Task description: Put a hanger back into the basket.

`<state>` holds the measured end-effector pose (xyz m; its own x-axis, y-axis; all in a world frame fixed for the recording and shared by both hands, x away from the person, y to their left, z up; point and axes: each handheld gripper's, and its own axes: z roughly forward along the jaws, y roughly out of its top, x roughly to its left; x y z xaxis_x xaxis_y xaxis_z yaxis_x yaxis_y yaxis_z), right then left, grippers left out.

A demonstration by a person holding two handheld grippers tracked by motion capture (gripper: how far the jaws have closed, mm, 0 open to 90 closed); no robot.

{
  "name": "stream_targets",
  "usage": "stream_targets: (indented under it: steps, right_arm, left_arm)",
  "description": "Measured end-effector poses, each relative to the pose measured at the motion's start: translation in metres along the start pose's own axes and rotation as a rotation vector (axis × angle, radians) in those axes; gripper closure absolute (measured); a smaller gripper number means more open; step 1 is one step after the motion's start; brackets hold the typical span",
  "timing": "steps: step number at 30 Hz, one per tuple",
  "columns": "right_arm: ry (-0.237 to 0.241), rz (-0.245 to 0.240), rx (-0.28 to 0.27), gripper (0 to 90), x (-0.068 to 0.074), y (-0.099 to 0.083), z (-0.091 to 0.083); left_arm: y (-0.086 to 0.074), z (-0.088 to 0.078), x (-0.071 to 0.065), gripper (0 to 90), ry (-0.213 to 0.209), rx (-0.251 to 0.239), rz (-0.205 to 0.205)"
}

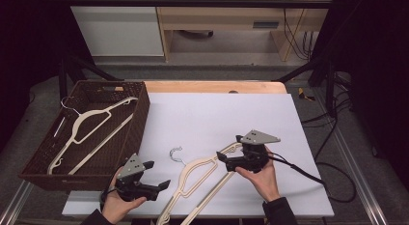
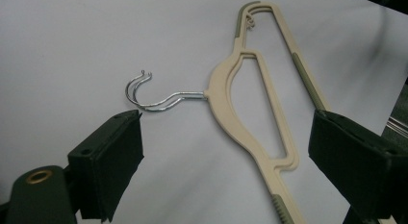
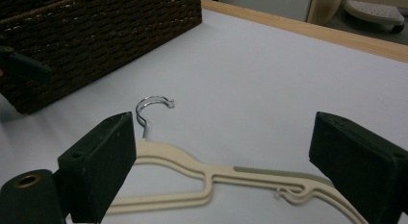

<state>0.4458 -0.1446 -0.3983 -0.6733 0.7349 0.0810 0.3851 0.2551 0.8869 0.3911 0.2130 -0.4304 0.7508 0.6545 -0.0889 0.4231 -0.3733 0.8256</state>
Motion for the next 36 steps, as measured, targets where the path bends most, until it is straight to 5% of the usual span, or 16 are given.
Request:
stream_targets:
  steps: [6, 18, 36]
  right_arm:
    - [0.029, -0.017, 0.039, 13.1, 0.015, 0.008, 0.024]
    - [0.072, -0.039, 0.108, 23.6, 0.044, 0.016, 0.074]
    - [0.102, -0.032, 0.244, 50.3, 0.061, 0.007, 0.127]
  left_arm:
    - [-0.010, 0.002, 0.004, 12.3, -0.007, 0.014, -0.031]
    - [-0.015, 0.003, 0.007, 11.6, -0.020, 0.010, -0.011]
    - [-0.017, 0.007, 0.008, 10.7, -0.021, 0.030, -0.010]
